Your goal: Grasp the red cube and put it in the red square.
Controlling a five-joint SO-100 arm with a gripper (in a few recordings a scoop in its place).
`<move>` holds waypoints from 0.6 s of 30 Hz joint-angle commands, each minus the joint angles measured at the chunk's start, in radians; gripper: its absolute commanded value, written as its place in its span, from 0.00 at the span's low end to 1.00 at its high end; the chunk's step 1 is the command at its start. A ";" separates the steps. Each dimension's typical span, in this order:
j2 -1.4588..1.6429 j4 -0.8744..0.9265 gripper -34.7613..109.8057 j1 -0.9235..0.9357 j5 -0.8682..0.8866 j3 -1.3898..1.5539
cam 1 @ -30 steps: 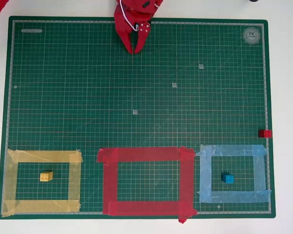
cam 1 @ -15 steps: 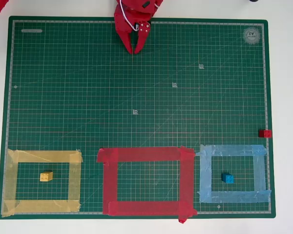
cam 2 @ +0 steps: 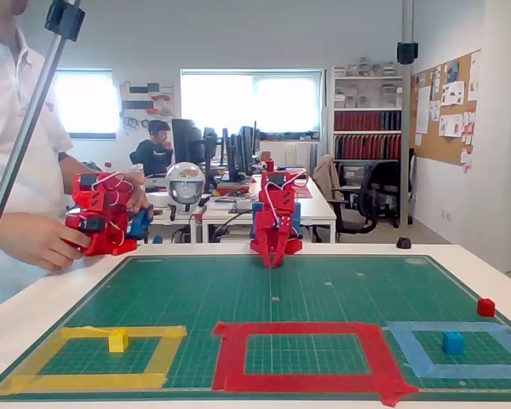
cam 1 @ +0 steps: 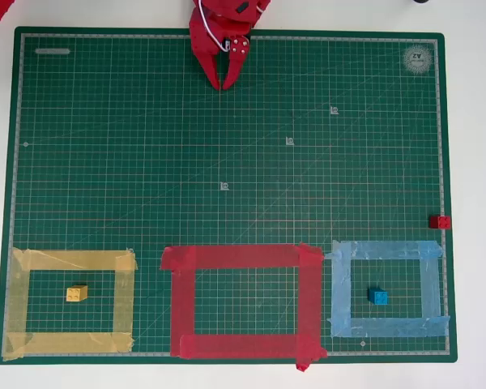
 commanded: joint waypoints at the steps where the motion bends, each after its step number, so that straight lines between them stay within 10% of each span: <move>1: 0.037 0.011 0.25 0.014 -0.008 0.006; 18: -0.046 0.000 0.25 -0.051 -0.015 -0.074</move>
